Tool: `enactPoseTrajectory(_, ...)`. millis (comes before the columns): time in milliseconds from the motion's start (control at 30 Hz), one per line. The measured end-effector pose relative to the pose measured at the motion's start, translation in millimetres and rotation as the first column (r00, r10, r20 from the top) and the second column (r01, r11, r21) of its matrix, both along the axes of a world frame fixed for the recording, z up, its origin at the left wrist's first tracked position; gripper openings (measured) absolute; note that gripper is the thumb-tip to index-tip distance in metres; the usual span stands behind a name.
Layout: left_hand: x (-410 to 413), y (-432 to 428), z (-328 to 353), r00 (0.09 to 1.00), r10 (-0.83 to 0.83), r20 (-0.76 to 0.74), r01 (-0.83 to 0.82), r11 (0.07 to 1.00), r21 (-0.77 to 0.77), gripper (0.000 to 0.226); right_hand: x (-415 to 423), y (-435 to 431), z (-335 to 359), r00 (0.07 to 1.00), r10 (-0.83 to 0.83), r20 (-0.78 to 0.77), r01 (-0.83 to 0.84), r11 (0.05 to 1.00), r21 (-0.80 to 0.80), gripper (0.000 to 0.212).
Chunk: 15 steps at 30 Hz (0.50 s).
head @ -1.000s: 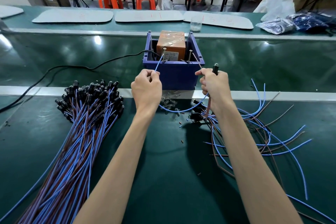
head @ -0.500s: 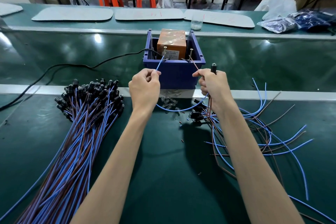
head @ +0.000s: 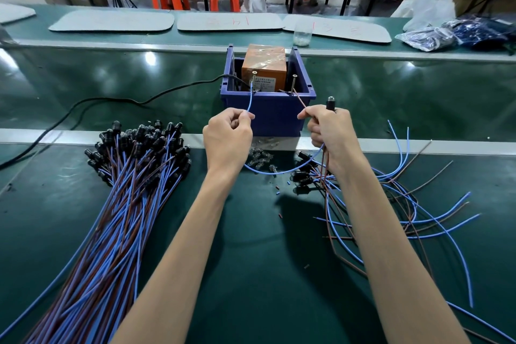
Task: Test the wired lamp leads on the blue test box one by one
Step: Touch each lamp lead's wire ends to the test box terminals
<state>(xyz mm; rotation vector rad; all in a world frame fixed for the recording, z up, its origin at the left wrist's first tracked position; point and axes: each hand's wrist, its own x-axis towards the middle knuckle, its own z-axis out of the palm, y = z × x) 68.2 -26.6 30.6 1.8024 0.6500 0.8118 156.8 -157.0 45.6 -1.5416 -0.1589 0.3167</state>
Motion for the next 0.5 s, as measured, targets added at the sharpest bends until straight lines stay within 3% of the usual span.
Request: enactPoseTrajectory(500,-3.2,-2.5,-0.5,1.000,-0.011,0.013,0.011,1.000,0.006,0.022,-3.3,0.1,2.9,0.999,0.035,0.016,-0.036,0.999,0.011,0.020)
